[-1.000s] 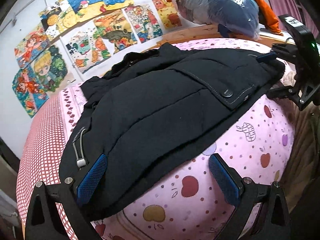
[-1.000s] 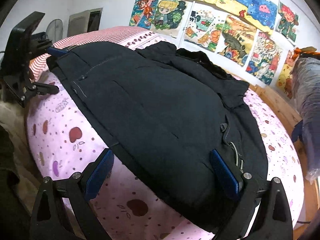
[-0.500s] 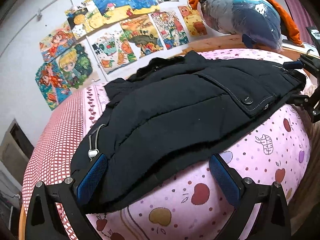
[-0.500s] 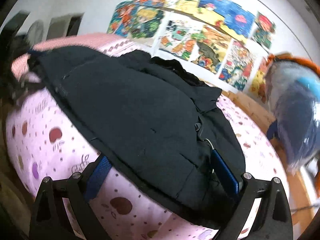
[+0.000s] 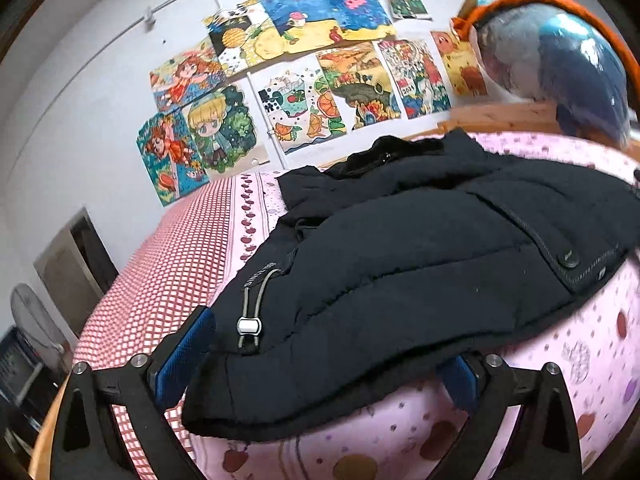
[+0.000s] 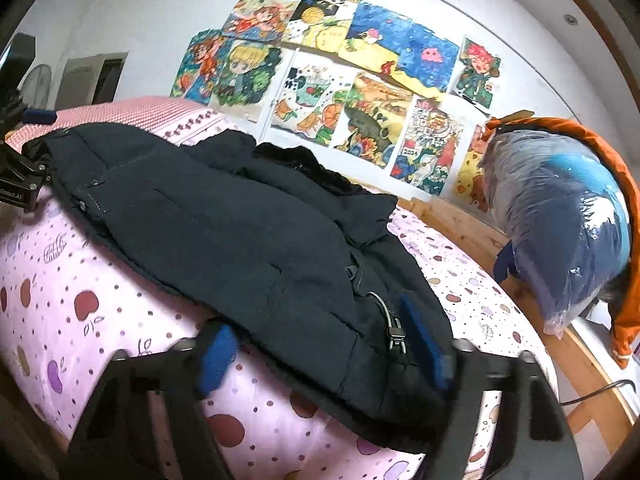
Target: Fold large clothes
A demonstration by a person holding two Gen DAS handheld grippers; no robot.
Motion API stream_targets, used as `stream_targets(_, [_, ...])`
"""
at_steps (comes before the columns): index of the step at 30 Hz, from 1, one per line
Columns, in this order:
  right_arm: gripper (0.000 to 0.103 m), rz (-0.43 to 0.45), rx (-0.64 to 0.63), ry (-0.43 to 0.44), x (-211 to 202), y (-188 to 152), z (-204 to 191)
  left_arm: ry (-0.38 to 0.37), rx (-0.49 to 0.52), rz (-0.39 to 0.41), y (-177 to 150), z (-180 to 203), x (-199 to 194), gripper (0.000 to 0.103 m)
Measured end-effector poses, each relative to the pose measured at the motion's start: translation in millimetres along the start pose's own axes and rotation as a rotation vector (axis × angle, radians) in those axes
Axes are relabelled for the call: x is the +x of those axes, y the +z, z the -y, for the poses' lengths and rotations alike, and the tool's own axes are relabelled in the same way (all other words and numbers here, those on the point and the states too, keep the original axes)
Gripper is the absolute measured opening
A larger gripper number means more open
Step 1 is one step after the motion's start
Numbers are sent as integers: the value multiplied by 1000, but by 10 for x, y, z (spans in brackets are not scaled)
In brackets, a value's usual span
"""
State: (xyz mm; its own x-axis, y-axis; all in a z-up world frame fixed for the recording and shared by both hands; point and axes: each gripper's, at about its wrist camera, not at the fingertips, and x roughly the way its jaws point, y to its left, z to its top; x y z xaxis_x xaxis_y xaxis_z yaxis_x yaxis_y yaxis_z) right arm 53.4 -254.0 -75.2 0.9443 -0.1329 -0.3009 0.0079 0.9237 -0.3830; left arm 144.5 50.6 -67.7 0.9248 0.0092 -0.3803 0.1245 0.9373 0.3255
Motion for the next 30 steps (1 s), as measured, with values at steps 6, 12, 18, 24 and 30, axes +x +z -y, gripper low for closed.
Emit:
stream_targets(6, [27,69,-2,13,-80,98,-7,2,100,89,69,140,-125,61])
stream_targets(12, [15,136,20,10,-30,308,77,-23,94,192,258,117,-217,34])
stream_targets(18, [9,208,17,-4,131,642,138,-20,72,251,682,4,-29,20])
stream_targets(24, [8,263,35,-34,406,996,263,-24,63,283,1121,-50,231,14])
stream_targets(30, [7,268,46,-51,685,1261,336,-44,48,284,1430,-89,495,10])
